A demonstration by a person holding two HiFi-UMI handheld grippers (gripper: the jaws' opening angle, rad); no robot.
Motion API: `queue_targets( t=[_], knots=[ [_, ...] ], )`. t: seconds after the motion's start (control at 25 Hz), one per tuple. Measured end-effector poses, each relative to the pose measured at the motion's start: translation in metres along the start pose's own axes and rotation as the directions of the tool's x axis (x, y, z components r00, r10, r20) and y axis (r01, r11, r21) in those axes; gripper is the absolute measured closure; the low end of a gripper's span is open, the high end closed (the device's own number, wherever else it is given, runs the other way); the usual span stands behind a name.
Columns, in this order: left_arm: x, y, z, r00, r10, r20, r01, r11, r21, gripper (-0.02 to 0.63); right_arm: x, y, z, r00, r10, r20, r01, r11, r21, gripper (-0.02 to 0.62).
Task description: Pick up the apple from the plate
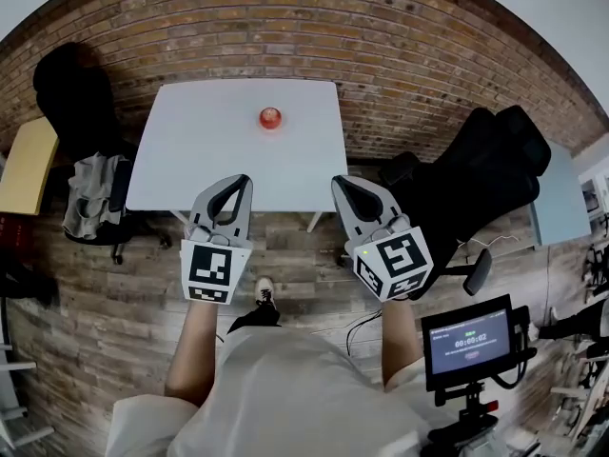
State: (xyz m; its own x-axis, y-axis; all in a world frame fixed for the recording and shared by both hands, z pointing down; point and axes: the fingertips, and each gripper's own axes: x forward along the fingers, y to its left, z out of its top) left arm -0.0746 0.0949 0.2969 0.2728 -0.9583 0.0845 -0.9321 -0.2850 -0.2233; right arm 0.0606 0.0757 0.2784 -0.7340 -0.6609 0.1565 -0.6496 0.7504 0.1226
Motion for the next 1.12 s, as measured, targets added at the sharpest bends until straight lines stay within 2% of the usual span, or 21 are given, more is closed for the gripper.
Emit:
queue_targets(
  t=[0.12, 0.32, 0.4, 0.6, 0.8, 1.0, 1.12],
  knots=[
    [0.015, 0.014, 0.000, 1.000, -0.012, 0.001, 0.012, 1.000, 0.000, 0.600, 0.018, -0.004, 0.009, 0.999, 0.024, 0.026, -0.025, 0.999, 0.023, 0.592],
    [0.038, 0.031, 0.001, 0.999, -0.031, 0.007, 0.031, 1.000, -0.001, 0.600, 0.038, -0.010, 0.024, 0.993, 0.069, 0.099, -0.085, 0.983, 0.164, 0.592],
    [0.046, 0.038, 0.001, 0.999, -0.041, 0.011, 0.041, 0.999, -0.002, 0.600, 0.046, -0.013, 0.029, 0.991, 0.076, 0.109, -0.096, 0.977, 0.190, 0.592],
    [0.068, 0.057, -0.002, 0.998, -0.060, 0.016, 0.061, 0.998, -0.004, 0.600, 0.072, -0.013, 0.032, 0.990, 0.107, 0.094, -0.122, 0.979, 0.164, 0.592],
    [0.087, 0.073, -0.005, 0.997, -0.079, 0.016, 0.079, 0.997, -0.002, 0.600, 0.099, -0.020, 0.033, 0.993, 0.083, 0.080, -0.092, 0.989, 0.112, 0.592],
    [0.113, 0.106, -0.021, 0.996, -0.088, 0.003, 0.088, 0.996, -0.015, 0.600, 0.138, -0.034, 0.035, 0.992, 0.065, 0.109, -0.085, 0.977, 0.195, 0.592],
    [0.116, 0.117, -0.022, 0.997, -0.077, 0.003, 0.077, 0.997, -0.015, 0.600, 0.146, -0.038, 0.038, 0.991, 0.065, 0.114, -0.088, 0.973, 0.213, 0.592]
  ],
)
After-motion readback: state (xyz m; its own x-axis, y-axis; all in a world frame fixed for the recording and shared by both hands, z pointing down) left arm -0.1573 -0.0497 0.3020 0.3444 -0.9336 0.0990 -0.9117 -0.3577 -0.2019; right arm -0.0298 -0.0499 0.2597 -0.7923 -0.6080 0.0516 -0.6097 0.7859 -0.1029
